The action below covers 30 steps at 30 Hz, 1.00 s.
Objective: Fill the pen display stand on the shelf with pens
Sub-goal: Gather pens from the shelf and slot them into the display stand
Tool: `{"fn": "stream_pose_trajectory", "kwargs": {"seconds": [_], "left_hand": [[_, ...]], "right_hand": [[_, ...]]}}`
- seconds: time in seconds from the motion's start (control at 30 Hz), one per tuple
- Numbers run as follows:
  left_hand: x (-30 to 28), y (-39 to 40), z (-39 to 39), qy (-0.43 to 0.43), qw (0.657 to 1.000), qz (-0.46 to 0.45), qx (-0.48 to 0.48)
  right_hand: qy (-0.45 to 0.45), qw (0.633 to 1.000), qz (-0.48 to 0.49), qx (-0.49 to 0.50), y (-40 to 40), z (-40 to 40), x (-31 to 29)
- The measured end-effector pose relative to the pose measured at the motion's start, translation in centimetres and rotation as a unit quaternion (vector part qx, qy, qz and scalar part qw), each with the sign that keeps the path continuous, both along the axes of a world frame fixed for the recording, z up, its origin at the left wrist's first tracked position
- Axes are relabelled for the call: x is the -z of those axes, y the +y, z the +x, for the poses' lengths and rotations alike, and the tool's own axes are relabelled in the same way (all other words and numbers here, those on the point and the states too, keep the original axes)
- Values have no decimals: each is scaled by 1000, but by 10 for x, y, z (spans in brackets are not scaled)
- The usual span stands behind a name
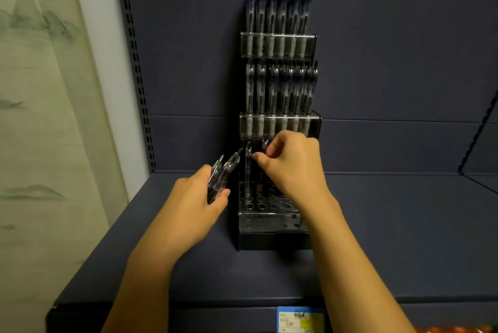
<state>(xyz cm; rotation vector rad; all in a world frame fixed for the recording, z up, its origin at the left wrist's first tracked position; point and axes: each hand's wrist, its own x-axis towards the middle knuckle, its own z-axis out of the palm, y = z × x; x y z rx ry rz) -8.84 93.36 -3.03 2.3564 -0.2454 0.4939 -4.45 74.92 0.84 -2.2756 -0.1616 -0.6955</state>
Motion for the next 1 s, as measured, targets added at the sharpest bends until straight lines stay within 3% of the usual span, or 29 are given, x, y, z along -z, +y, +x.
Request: {"fn": "stream_pose_trajectory", "kwargs": {"seconds": [0.3, 0.43, 0.57, 0.67, 1.0], "left_hand": [[1, 2, -2, -9, 1000, 7, 10], [0, 3, -4, -11, 1000, 2, 26], [-4, 0, -7, -13, 998, -5, 63], [-6, -2, -8, -12, 995, -11, 97], [-5, -2, -3, 2, 993, -23, 113]], "right_hand": [[71, 995, -62, 13, -4, -14, 2], [67, 995, 32, -68, -11, -28, -6], [109, 950, 157, -248, -9, -30, -5], [95, 921, 198, -322, -6, -28, 0], [54, 897, 288, -332, -7, -23, 8]]}}
